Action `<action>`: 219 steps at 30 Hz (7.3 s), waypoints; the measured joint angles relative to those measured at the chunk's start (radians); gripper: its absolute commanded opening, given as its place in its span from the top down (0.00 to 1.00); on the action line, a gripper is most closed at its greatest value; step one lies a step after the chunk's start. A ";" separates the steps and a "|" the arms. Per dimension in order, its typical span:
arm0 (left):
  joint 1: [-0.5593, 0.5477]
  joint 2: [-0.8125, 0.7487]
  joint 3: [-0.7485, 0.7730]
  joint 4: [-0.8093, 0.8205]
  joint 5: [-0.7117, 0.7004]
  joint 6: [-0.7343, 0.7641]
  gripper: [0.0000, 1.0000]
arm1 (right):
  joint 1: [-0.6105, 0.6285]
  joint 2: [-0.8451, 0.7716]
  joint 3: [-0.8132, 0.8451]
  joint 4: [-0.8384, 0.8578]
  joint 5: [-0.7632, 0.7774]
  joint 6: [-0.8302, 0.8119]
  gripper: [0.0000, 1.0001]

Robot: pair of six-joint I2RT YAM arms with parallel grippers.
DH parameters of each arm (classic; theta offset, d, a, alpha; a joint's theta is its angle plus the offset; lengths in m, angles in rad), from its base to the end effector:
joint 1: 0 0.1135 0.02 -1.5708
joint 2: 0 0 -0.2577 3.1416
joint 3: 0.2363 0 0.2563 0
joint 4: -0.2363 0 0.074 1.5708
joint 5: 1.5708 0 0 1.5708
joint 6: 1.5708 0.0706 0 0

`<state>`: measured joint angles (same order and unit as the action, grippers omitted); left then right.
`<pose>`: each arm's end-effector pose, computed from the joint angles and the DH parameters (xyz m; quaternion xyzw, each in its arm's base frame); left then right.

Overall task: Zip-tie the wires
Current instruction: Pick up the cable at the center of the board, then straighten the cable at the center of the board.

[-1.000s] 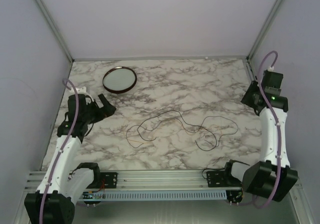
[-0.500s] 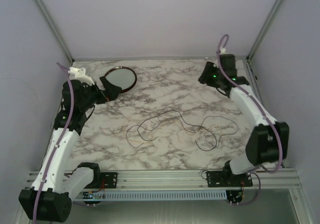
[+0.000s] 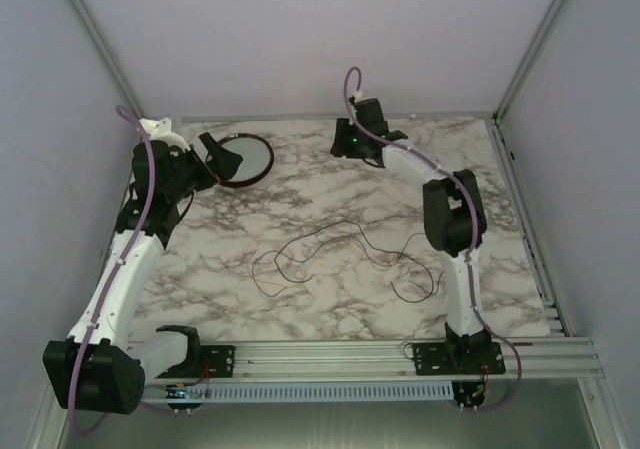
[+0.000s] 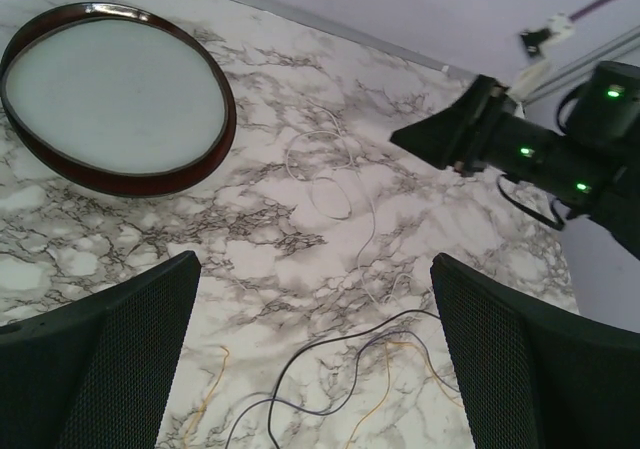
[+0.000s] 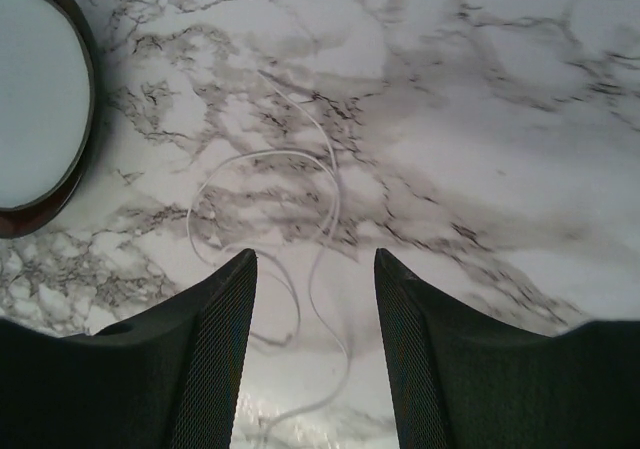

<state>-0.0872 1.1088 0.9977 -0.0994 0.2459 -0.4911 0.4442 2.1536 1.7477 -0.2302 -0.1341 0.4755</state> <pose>0.2961 -0.0431 0.3464 -0.0792 0.7714 -0.2694 0.5711 0.4747 0.2364 0.1999 -0.0162 0.8911 0.2531 0.3763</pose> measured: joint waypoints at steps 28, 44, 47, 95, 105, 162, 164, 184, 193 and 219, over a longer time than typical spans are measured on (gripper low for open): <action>0.000 0.004 -0.001 0.000 0.008 0.021 0.00 | 0.089 0.171 0.095 -0.165 0.100 -0.088 1.00; 0.000 0.014 0.038 0.180 0.111 0.032 0.00 | 0.080 -0.061 0.161 -0.257 0.253 -0.182 1.00; 0.000 0.050 0.097 0.224 0.143 0.005 0.00 | 0.080 -0.147 0.237 -0.235 0.300 -0.203 1.00; -0.468 0.275 -0.176 0.738 0.127 0.122 0.00 | -0.043 -0.759 0.316 -0.286 -0.356 0.070 1.00; -0.568 0.430 -0.119 0.847 0.035 0.160 0.16 | -0.044 -0.823 0.256 -0.206 -0.424 0.135 1.00; -0.769 0.024 -0.003 -0.049 -0.406 0.359 1.00 | -0.248 -1.129 -0.583 -0.750 0.457 -0.191 1.00; -0.769 -0.009 -0.016 -0.074 -0.439 0.343 1.00 | -0.241 -1.118 -0.638 -0.714 0.416 -0.180 0.98; -0.573 -0.058 -0.114 -0.457 -0.575 0.070 1.00 | -0.037 -0.750 -0.761 -0.372 0.262 -0.090 0.92; -0.457 -0.047 -0.218 -0.461 -0.505 0.033 1.00 | 0.015 -0.631 -0.761 -0.306 0.259 -0.082 0.89; -0.368 0.132 -0.359 -0.357 -0.405 0.023 0.21 | -0.179 -0.745 -0.703 -0.365 0.399 -0.044 0.35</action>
<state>-0.4549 1.2407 0.6388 -0.4568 -0.1589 -0.4679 0.2653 1.4090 1.0443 -0.5957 0.2646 0.4313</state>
